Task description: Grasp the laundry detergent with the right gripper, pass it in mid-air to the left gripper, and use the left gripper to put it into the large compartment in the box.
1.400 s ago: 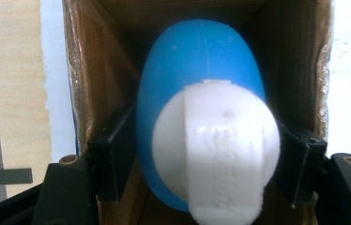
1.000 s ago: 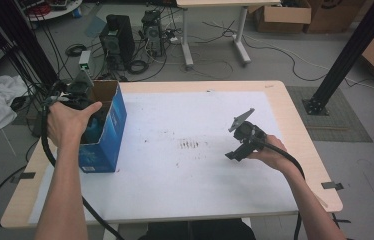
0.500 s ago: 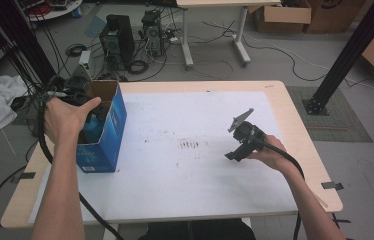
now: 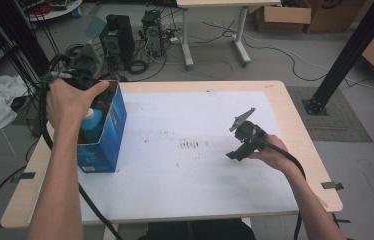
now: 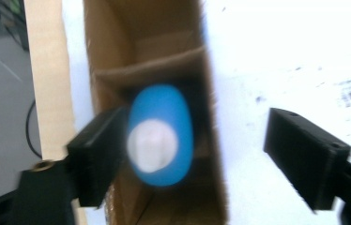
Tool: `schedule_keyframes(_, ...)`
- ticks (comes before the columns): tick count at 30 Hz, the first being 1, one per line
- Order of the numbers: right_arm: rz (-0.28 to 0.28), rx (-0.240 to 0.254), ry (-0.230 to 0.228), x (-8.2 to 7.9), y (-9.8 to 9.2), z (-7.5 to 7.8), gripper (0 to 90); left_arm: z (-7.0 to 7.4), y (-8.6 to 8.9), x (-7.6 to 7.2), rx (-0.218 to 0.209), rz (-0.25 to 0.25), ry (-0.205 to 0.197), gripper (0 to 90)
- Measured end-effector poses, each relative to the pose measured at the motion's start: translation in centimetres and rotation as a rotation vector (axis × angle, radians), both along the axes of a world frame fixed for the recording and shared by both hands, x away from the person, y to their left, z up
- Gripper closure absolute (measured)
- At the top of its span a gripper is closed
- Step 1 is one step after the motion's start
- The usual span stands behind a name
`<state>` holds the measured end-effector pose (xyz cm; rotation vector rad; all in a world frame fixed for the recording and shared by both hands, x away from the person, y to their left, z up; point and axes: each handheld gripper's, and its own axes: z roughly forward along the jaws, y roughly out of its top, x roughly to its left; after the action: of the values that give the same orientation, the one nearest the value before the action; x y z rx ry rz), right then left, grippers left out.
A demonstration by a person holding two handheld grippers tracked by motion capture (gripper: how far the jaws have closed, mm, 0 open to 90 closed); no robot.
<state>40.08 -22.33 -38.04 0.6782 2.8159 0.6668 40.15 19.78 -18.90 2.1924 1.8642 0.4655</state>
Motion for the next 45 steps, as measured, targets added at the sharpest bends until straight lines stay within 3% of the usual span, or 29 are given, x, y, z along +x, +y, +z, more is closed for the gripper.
schedule_keyframes(3, -0.008, 0.0, 0.0, -0.1, -0.1, 0.1, 17.0, 1.1, -1.4, -0.1, -0.005, -0.054, -0.034, 16.8)
schedule_keyframes(6, -0.017, -0.004, 0.002, -0.2, -0.3, 0.1, 17.0, 1.9, -2.8, -0.1, 0.0, -0.104, -0.042, 16.8)
schedule_keyframes(13, -0.035, -0.016, 0.002, -0.4, -0.4, 0.4, 17.0, 1.4, -5.8, 0.0, -0.005, -0.229, -0.027, 16.8)
schedule_keyframes(23, -0.045, -0.029, 0.0, -0.8, -0.1, 0.7, 17.1, -2.8, -9.1, 0.6, -0.038, -0.354, 0.043, 16.8)
schedule_keyframes(27, -0.047, -0.028, 0.001, -0.7, -0.1, 0.7, 17.1, -4.9, -10.5, 0.7, -0.03, -0.39, 0.08, 16.8)
schedule_keyframes(37, -0.055, -0.025, -0.009, -0.6, -0.5, 1.1, 17.1, -9.1, -13.2, 1.2, -0.041, -0.424, 0.145, 16.9)
schedule_keyframes(45, -0.059, -0.028, -0.01, -0.5, -0.7, 1.2, 17.2, -11.3, -14.1, 1.6, -0.023, -0.424, 0.173, 17.0)
